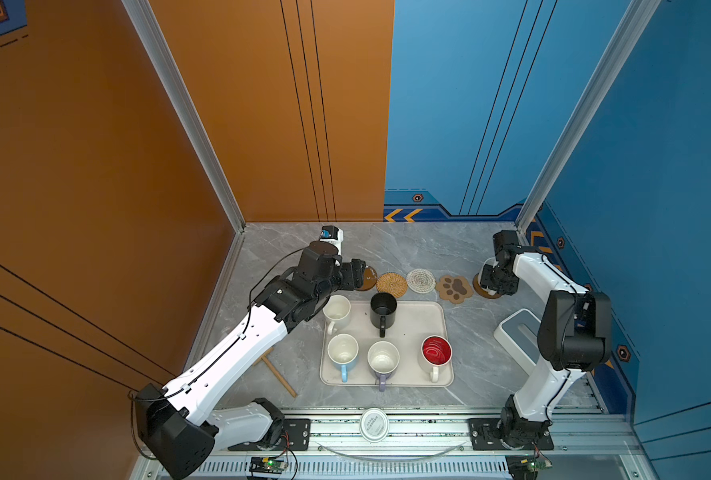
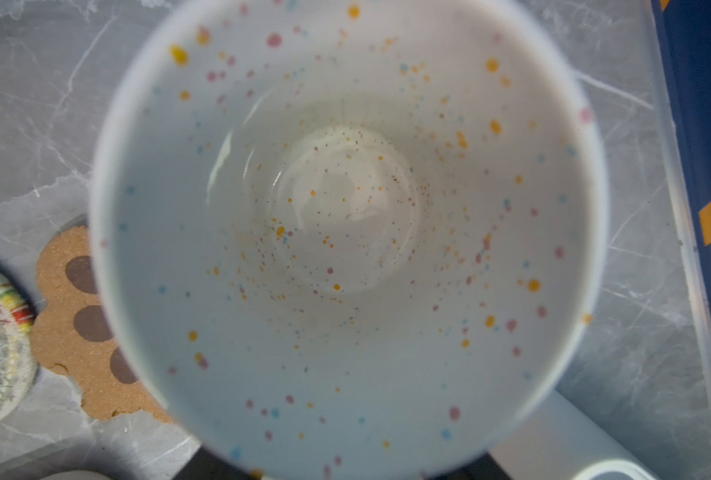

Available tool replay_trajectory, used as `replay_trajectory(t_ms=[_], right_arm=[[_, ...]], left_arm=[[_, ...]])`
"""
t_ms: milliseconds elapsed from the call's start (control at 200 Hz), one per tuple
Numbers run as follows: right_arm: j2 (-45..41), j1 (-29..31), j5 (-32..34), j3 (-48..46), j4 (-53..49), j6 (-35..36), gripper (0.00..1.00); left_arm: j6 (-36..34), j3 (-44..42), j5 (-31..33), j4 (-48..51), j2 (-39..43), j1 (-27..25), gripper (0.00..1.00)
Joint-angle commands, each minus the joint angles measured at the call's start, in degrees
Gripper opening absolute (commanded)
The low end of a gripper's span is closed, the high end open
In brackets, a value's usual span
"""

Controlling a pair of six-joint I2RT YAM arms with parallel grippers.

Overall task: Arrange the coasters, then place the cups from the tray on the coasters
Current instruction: 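Lower the held speckled mug onto the plain brown wooden coaster, then open the right gripper and raise it off the speckled mug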

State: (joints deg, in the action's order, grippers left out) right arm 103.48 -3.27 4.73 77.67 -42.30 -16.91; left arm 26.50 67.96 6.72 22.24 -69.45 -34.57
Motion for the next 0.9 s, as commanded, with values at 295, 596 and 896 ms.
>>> replay_trajectory(t_ms=[295, 596, 896], right_arm=[[-18.7, 3.8, 4.2, -3.7, -2.9, -2.9, 0.72], [-32.5, 21.3, 9.1, -5.7, -7.9, -10.7, 0.72], [-30.5, 42.3, 9.1, -7.7, -4.4, -22.1, 0.67]], left_arm=[[-1.3, -1.5, 2.2, 1.7, 2.2, -0.5, 0.75], [-1.6, -2.4, 3.1, 2.4, 2.9, -0.5, 0.75], [-2.2, -4.3, 3.8, 3.1, 6.0, -0.2, 0.75]])
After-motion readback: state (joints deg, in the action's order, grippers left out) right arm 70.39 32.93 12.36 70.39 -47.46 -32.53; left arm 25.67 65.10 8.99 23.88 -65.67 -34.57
